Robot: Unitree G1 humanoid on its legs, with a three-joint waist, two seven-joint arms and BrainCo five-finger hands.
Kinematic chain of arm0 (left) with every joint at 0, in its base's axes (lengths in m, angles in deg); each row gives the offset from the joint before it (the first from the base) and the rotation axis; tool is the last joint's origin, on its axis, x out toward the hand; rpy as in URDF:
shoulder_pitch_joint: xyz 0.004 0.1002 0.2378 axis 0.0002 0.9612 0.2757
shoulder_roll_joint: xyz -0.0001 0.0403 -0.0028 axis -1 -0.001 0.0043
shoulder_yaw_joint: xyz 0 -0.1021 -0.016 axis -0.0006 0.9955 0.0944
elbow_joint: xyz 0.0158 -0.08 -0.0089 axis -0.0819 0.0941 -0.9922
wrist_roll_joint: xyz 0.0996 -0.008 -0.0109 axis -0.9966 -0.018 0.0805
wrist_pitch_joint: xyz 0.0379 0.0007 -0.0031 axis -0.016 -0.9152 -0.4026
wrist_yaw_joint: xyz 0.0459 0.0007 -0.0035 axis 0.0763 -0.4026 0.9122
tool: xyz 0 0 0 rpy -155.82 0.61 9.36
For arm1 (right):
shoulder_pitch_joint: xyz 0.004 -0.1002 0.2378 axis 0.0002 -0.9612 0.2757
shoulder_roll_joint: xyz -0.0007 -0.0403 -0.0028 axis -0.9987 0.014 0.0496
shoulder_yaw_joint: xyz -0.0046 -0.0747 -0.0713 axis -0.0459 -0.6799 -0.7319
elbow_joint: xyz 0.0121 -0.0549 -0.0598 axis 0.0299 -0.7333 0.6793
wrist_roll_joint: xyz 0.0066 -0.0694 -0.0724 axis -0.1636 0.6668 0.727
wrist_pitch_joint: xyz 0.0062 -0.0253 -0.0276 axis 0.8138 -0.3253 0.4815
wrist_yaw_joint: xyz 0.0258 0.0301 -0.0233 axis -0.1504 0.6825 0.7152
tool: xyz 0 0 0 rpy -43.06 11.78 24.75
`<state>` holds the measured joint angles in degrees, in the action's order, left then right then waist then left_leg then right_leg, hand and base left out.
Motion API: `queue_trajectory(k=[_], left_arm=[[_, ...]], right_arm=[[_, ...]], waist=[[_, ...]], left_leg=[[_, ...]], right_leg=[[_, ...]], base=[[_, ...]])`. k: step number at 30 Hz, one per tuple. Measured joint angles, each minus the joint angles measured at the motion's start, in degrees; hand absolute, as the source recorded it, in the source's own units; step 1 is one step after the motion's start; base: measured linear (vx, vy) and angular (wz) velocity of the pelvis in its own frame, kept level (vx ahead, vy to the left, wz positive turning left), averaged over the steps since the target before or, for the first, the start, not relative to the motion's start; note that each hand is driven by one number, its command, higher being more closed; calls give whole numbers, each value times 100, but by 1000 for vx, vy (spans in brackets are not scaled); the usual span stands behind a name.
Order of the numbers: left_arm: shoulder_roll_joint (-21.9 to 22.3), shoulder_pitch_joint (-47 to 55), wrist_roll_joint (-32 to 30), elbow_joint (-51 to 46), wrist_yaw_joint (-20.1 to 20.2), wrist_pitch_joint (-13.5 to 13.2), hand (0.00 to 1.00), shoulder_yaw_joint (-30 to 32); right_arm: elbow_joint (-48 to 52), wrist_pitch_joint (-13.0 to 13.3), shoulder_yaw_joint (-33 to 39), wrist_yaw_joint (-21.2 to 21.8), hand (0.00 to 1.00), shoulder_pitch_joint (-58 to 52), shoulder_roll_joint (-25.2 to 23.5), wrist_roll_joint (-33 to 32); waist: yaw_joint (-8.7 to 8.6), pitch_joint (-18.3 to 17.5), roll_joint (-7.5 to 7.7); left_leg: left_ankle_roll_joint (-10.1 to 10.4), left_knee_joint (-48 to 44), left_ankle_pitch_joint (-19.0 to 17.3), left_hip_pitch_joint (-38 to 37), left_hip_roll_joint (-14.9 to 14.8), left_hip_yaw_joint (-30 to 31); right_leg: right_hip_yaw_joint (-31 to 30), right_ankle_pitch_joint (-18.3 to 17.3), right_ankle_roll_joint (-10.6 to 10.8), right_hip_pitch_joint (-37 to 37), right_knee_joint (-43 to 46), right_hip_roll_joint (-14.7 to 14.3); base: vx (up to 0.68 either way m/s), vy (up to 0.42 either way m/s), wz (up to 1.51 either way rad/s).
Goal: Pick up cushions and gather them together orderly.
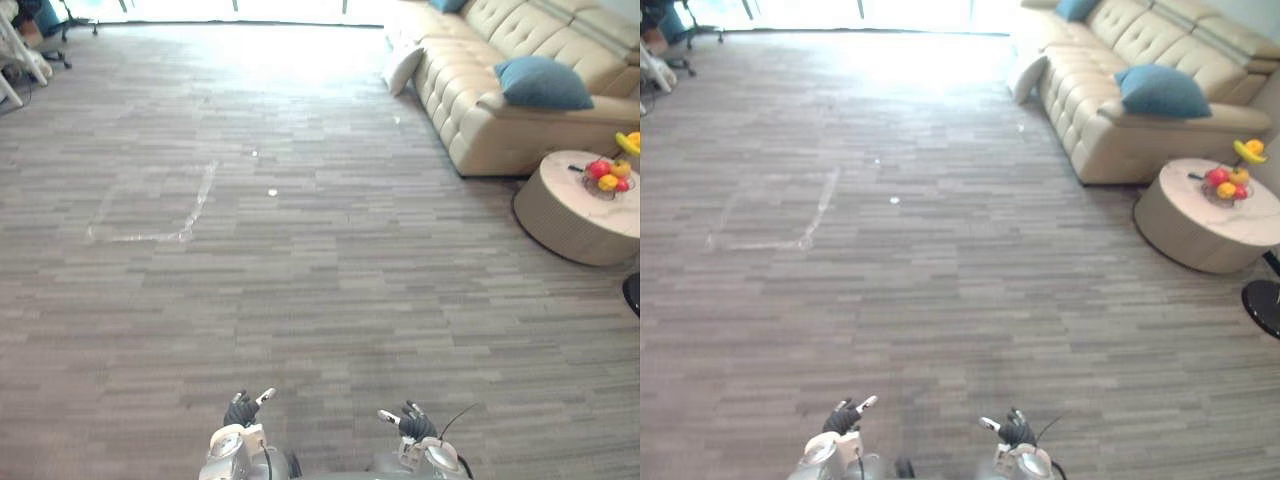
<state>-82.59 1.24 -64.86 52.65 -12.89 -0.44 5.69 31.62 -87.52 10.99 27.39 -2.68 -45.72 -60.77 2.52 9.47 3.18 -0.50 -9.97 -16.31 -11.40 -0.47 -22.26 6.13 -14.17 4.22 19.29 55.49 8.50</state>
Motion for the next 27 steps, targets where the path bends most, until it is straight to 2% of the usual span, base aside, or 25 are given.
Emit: queue_trajectory(k=[1,2,3,4,5,6,7,8,9,10,11,12,13,15,16,18,19,20,21,22,23,24,25,26,27], left_arm=[[54,-32,-3,92,0,30,0,2],[76,-33,-3,98,2,47,0,0],[134,-29,-5,99,9,53,0,-1],[159,10,-6,113,14,54,0,1],[171,26,-8,132,16,52,0,1],[168,31,-7,190,33,62,0,-31],[163,42,-6,169,33,57,0,61],[163,24,-6,168,25,57,0,99],[183,-42,-6,168,18,61,0,127],[180,-1,-5,155,31,62,0,151],[182,58,0,47,25,53,0,267],[180,65,1,29,16,51,0,294],[118,138,-1,-129,12,39,0,365],[91,173,2,-321,12,6,0,359],[96,254,14,-474,13,-55,0,358],[126,352,17,-634,15,-83,0,418],[126,380,17,-666,12,-88,0,464],[108,410,17,-689,13,-88,0,460],[96,436,17,-705,11,-91,0,452],[-52,468,3,-696,3,-100,0,450],[-103,465,0,-688,1,-96,0,449],[-145,445,0,-634,3,-76,0,451],[-208,435,0,-575,1,-70,0,433],[-232,429,0,-552,2,-68,0,402],[-242,404,0,-519,3,-63,0,329]], right_arm=[[10,4,107,6,0,2,54,1],[8,3,145,7,0,-1,79,1],[-3,-4,215,7,0,-7,114,6],[-73,-14,220,9,0,-10,134,7],[-95,-17,220,9,0,-10,153,11],[-167,-46,206,15,0,-5,284,15],[-212,-78,179,9,0,98,406,15],[-204,-81,181,15,0,110,426,23],[-193,-83,184,17,0,117,473,20],[-192,-87,116,8,0,142,582,10],[-214,-116,56,-23,0,198,604,5],[-218,-118,42,-28,0,210,595,5],[-270,-133,-102,-33,0,289,449,2],[-333,-142,-287,-30,0,336,310,2],[-399,-171,-418,-29,0,351,280,2],[-402,-200,-470,-22,0,345,137,3],[-405,-211,-431,-31,0,321,92,4],[-412,-223,-416,-33,0,274,86,5],[-427,-224,-418,-36,0,245,77,8],[-486,-228,-403,-34,0,148,45,12],[-479,-231,-391,-33,0,115,21,11],[-418,-201,-389,-28,0,54,14,12],[-418,-201,-391,-26,0,-4,-11,18],[-418,-204,-392,-25,0,-19,-15,18],[-416,-179,-394,-8,0,-28,-1,21]], waist=[[-60,9,-15],[-81,11,-22],[-143,11,-31],[-205,8,-27],[-222,13,-38],[-287,-9,-216],[-224,-38,-392],[-222,-20,-423],[-253,41,-486],[-221,157,-652],[-171,191,-763],[-161,201,-764],[-47,263,-692],[58,244,-600],[143,233,-586],[168,221,-574],[177,211,-558],[186,138,-517],[232,84,-432],[324,-128,-193],[330,-208,-94],[323,-254,-5],[344,-276,115],[346,-263,146],[325,-223,105]], left_leg=[[19,130,-132,-304,2,111],[26,189,-172,-423,3,148],[66,370,-265,-703,25,269],[77,460,-283,-939,72,457],[77,464,-283,-1009,71,549],[80,407,-280,-1113,-61,757],[304,-149,-106,-988,-272,934],[335,-625,36,-778,-280,1052],[441,-1504,301,-459,-326,1211],[839,-3292,1147,254,-583,1471],[881,-4620,1190,872,-827,1473],[833,-4800,1159,974,-863,1459],[546,-5409,897,1582,-969,1322],[450,-5164,732,2142,-1006,1084],[388,-4464,594,2559,-1056,825],[402,-2772,567,2763,-1035,486],[389,-1678,721,2875,-939,451],[452,-971,963,2936,-840,481],[427,-843,1357,2993,-771,495],[40,-1010,1480,2974,-546,382],[-15,-1106,1390,2973,-477,326],[-194,-1425,1060,2881,-427,203],[-286,-1425,845,2568,-263,113],[-310,-1375,762,2399,-191,92],[-267,-1185,491,1903,-104,100]], right_leg=[[391,19,-97,187,-811,-40],[521,75,-140,242,-1221,-72],[721,403,-262,309,-2284,-191],[684,821,-528,374,-2918,-329],[599,1043,-671,371,-2903,-385],[496,1295,-1054,329,-2717,-527],[632,917,-1115,259,-2420,-492],[638,738,-1093,211,-2312,-460],[670,549,-1062,-13,-2340,-478],[683,389,-1087,-566,-2690,-595],[608,305,-1166,-1024,-2992,-777],[586,291,-1177,-1124,-3044,-806],[359,172,-1200,-1768,-3457,-879],[102,79,-1169,-2279,-3936,-865],[-118,14,-1090,-2651,-4281,-846],[-353,-87,-917,-2985,-4548,-765],[-484,-252,-799,-3223,-4650,-673],[-558,-413,-680,-3428,-4780,-587],[-663,-515,-620,-3570,-4843,-482],[-877,-551,-607,-3655,-4832,-230],[-909,-482,-512,-3622,-4718,-116],[-1084,-237,-93,-3427,-4052,38],[-1295,53,250,-3136,-3039,137],[-1368,281,347,-2949,-2525,149],[-1477,865,760,-2285,-954,99]], base=[[558,50,41],[608,10,60],[664,-22,74],[703,-44,74],[619,-65,72],[799,-117,44],[782,-136,43],[903,-196,24],[722,-196,17],[819,-146,-14],[656,-62,-30],[608,4,-73],[591,-10,-74],[593,23,-77],[514,78,-78],[566,157,-74],[623,240,-53],[796,348,-52],[750,345,-61],[616,281,-48],[831,367,-44],[812,391,-22],[947,460,-24],[710,350,-30],[631,294,-26]])
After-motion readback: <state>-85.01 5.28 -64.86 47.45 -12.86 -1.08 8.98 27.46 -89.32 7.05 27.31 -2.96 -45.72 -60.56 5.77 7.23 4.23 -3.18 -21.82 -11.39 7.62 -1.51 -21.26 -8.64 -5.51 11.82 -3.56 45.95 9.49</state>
